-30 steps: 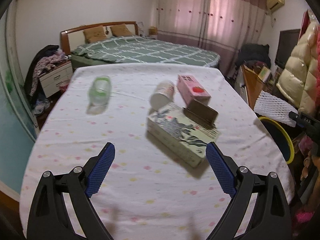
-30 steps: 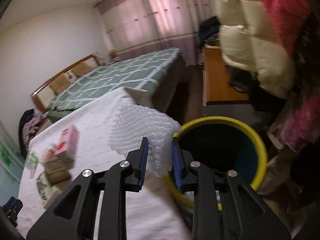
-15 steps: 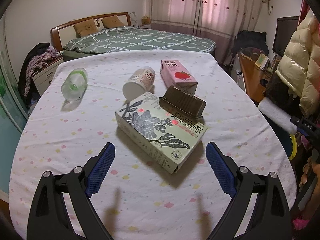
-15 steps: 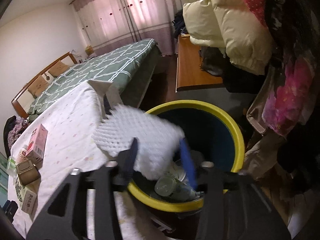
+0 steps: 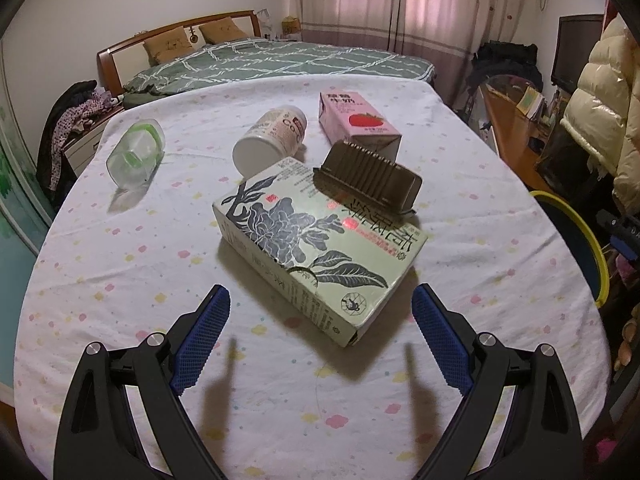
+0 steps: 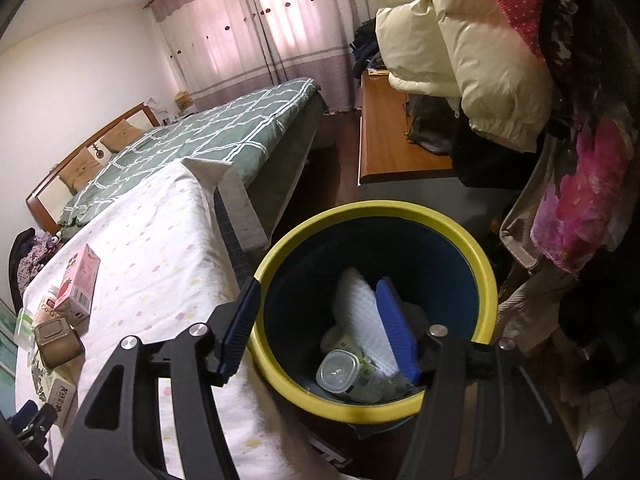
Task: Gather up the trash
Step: 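Grasp the flower-print tissue box with the left gripper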
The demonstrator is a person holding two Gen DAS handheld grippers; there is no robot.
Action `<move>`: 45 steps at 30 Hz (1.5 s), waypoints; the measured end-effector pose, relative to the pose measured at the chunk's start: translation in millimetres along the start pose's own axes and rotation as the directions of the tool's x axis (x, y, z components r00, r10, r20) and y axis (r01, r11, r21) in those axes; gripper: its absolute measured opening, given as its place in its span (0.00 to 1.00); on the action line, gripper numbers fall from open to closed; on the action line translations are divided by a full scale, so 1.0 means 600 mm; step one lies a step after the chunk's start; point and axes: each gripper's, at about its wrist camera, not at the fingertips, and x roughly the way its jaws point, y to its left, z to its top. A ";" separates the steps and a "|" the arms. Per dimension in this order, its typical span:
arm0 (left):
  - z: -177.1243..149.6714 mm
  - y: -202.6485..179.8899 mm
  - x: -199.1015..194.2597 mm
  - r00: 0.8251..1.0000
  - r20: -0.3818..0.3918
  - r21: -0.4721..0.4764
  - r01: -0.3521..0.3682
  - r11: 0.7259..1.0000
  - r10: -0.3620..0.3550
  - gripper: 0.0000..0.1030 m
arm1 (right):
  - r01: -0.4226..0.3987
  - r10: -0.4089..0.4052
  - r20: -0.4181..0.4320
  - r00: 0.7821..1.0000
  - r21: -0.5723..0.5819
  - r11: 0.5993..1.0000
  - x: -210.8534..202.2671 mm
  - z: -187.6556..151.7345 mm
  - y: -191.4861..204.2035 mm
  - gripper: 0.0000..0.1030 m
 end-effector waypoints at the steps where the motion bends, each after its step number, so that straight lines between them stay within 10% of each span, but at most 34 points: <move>1: -0.001 0.002 0.002 1.000 -0.002 -0.002 -0.004 1.000 0.004 0.88 | 0.000 0.000 -0.001 1.000 -0.002 1.000 0.000 0.000 0.001 0.56; 19: -0.020 0.222 -0.019 0.994 -0.034 -0.303 -0.107 0.947 0.101 0.88 | -0.015 0.015 -0.010 1.000 -0.029 0.999 0.009 -0.002 0.026 0.56; 26: 0.009 0.133 -0.035 0.999 0.037 -0.184 0.041 0.982 -0.035 0.89 | -0.020 0.019 -0.016 1.000 -0.039 0.999 0.011 -0.004 0.034 0.56; 45: 0.085 0.079 0.093 0.991 -0.131 -0.033 -0.024 0.999 0.019 0.83 | -0.060 0.060 -0.043 0.997 -0.010 0.998 0.023 0.001 0.027 0.56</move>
